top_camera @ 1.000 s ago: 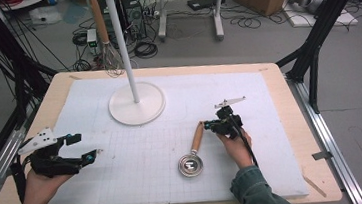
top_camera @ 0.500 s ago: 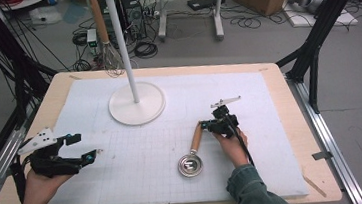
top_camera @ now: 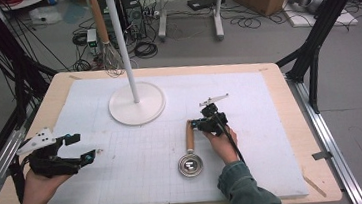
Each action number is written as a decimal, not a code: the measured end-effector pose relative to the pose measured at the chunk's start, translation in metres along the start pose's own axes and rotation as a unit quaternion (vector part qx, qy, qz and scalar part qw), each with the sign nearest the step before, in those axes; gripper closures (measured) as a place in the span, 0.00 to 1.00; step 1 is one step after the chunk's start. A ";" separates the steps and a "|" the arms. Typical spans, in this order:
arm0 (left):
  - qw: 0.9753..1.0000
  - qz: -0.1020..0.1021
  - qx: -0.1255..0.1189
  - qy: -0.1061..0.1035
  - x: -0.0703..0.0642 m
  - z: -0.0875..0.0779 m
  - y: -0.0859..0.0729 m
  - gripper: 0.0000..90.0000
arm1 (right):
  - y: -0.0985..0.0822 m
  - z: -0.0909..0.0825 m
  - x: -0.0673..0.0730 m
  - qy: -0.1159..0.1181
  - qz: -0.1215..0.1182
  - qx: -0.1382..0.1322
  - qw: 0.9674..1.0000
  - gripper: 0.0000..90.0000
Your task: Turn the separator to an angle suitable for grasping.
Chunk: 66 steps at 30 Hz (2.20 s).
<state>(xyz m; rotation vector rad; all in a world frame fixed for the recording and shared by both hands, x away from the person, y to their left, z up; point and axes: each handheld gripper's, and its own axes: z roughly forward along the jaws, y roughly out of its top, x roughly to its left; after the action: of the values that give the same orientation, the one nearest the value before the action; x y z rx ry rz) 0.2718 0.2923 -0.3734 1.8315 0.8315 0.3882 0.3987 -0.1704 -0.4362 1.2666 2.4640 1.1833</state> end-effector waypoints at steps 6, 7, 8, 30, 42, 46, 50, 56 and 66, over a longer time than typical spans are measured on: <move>1.000 0.003 0.002 0.000 -0.001 0.000 0.000 0.15 | 0.004 0.009 0.006 0.008 -0.006 0.008 1.000 1.00; 1.000 0.002 0.001 0.000 -0.001 0.000 0.000 0.15 | 0.006 0.011 0.008 0.011 -0.007 0.008 1.000 1.00; 1.000 0.002 0.000 0.000 -0.001 0.000 0.001 0.15 | 0.008 0.013 0.010 0.012 -0.010 0.009 1.000 1.00; 1.000 0.002 -0.002 0.000 0.000 -0.002 0.001 0.15 | 0.026 0.047 0.051 0.058 -0.063 0.052 0.995 1.00; 1.000 0.000 -0.004 0.000 0.000 -0.002 0.001 0.15 | 0.028 0.053 0.064 0.079 -0.076 0.057 0.992 1.00; 1.000 0.000 -0.004 0.000 0.000 -0.002 0.001 0.15 | 0.028 0.056 0.069 0.085 -0.083 0.057 0.991 1.00; 1.000 0.002 -0.002 0.000 0.000 -0.002 0.001 0.15 | 0.029 0.059 0.074 0.092 -0.086 0.058 0.990 1.00; 1.000 0.001 -0.005 0.000 0.000 -0.003 0.001 0.15 | 0.030 0.063 0.083 0.104 -0.096 0.061 0.988 1.00; 1.000 0.003 -0.004 0.001 0.001 -0.003 0.001 0.15 | 0.030 0.067 0.091 0.119 -0.105 0.067 0.985 1.00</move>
<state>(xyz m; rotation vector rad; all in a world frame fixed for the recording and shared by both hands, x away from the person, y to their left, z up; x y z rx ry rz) 0.2711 0.2950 -0.3715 1.8274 0.8245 0.3969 0.3886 -0.0538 -0.4404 0.9080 2.8082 1.1912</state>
